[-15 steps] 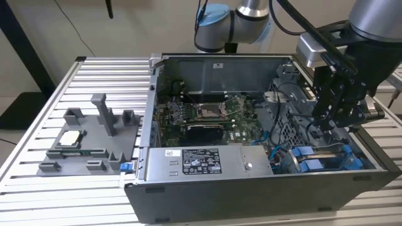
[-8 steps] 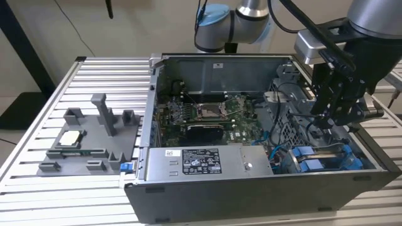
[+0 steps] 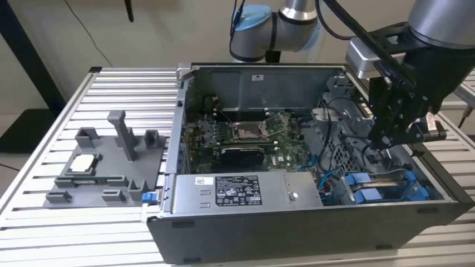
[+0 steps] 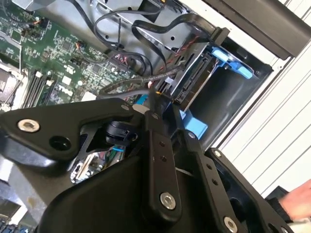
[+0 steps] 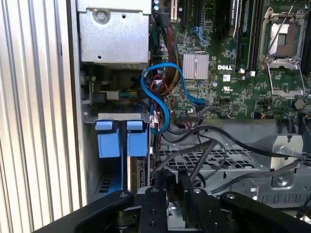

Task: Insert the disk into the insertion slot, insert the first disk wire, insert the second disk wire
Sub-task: 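Insert the first disk wire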

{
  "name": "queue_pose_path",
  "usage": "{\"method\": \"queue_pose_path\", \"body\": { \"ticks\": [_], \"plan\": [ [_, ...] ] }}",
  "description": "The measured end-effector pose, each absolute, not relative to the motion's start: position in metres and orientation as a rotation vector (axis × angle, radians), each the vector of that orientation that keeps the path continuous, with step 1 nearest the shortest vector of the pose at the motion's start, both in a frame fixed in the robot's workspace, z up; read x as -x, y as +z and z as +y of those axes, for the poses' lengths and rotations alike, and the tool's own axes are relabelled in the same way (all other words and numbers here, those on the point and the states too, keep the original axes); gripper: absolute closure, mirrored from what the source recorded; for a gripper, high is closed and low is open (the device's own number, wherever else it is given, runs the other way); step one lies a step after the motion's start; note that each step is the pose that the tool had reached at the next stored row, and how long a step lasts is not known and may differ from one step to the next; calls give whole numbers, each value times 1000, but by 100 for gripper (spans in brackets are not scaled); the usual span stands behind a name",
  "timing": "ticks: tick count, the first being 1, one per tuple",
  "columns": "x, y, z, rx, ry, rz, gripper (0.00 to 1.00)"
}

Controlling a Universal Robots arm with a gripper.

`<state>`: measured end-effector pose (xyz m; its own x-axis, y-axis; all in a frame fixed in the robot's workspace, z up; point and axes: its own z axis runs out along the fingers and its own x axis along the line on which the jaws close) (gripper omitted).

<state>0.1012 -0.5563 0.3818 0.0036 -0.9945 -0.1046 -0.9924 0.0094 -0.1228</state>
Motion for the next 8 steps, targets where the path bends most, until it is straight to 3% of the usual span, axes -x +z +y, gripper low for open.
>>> {"method": "queue_pose_path", "body": {
  "ticks": [8],
  "plan": [
    [-101, 379, -556, 2101, -20, 2107, 81]
  ]
}}
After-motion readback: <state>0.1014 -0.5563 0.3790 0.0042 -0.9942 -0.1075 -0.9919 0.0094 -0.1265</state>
